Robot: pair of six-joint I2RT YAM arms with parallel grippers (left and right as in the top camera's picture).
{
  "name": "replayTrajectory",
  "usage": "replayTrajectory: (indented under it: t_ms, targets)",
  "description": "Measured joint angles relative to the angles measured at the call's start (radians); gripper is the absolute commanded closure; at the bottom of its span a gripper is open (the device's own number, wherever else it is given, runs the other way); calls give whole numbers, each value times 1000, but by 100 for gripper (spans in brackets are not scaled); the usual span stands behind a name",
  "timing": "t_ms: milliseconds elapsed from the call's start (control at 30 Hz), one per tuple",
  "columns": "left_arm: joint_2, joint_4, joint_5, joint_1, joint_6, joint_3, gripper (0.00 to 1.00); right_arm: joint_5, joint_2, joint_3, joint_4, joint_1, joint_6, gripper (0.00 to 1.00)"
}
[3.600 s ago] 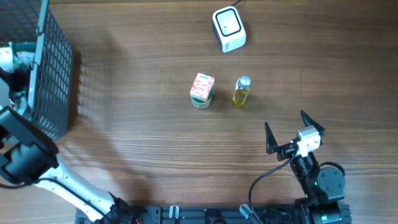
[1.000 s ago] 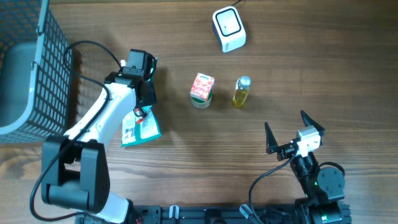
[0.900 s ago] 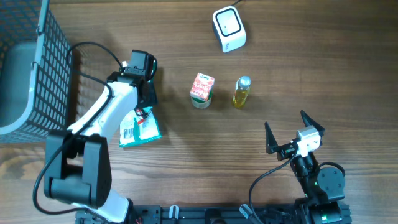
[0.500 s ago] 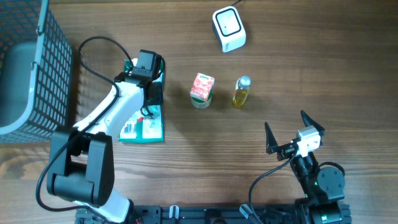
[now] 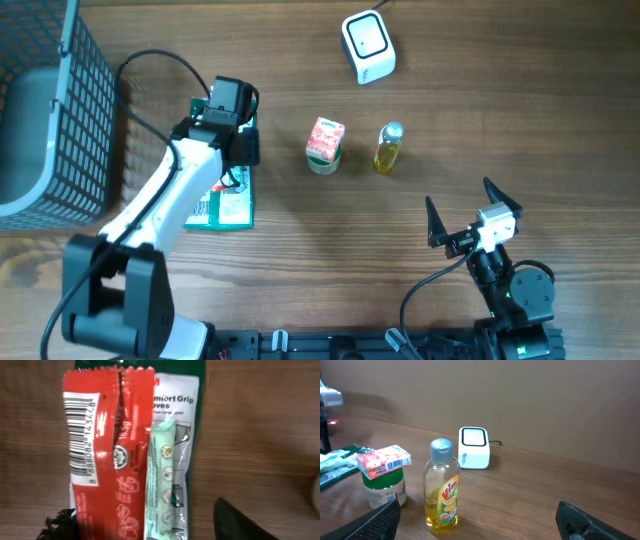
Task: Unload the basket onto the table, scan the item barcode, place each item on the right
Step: 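Lower the glove packets and red stick onto the table, release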
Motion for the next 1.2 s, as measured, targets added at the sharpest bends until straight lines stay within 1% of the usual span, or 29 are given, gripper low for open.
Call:
replayTrajectory:
  t_ms: [133,200,233,267,300,333,367,400,433,467,500,533,600,633,667,700,733,900,1000,1100,1133,1200]
  targets:
    - [-3,-6,42,0,0,0,15,0,0,0,0,0,0,0]
    - [-3,-7,63,0,0,0,15,0,0,0,0,0,0,0]
    - [-3,-11,71,0,1,0,9,0,0,0,0,0,0,0]
    - [-3,-15,79,0,0,0,0,0,0,0,0,0,0,0]
    - [-3,-19,88,0,-2,0,0,0,0,0,0,0,0,0]
    - [-3,-19,93,0,-2,0,5,0,0,0,0,0,0,0]
    - [-3,-23,98,0,-1,0,12,0,0,0,0,0,0,0]
    - [-3,-41,105,0,2,1,58,0,0,0,0,0,0,0]
    - [-3,-67,107,0,4,1,96,0,0,0,0,0,0,0]
    - [-3,-85,108,0,-2,1,94,0,0,0,0,0,0,0]
    - [-3,-92,108,0,-3,1,34,0,0,0,0,0,0,0]
    - [-4,-95,112,1,-3,1,0,0,0,0,0,0,0,0]
    - [-4,-90,124,1,4,1,1,0,0,0,0,0,0,0]
    - [-4,-80,136,1,4,1,4,0,0,0,0,0,0,0]
    - [-4,-65,143,1,4,1,16,0,0,0,2,0,1,0]
    - [-5,-49,156,1,3,1,17,0,0,0,3,0,18,0]
    - [-7,-48,166,2,3,1,0,0,0,0,2,0,32,0]
    - [-16,-39,160,5,0,1,0,0,0,0,2,0,122,0]
    - [-17,-30,149,29,-10,1,0,-1,0,0,2,0,148,0]
    - [-17,-29,145,85,-60,1,0,-1,16,0,2,0,158,0]
    - [-17,-29,140,124,-83,1,0,-1,37,0,2,0,160,0]
    - [-17,-29,137,166,-98,1,0,-1,69,0,3,0,163,0]
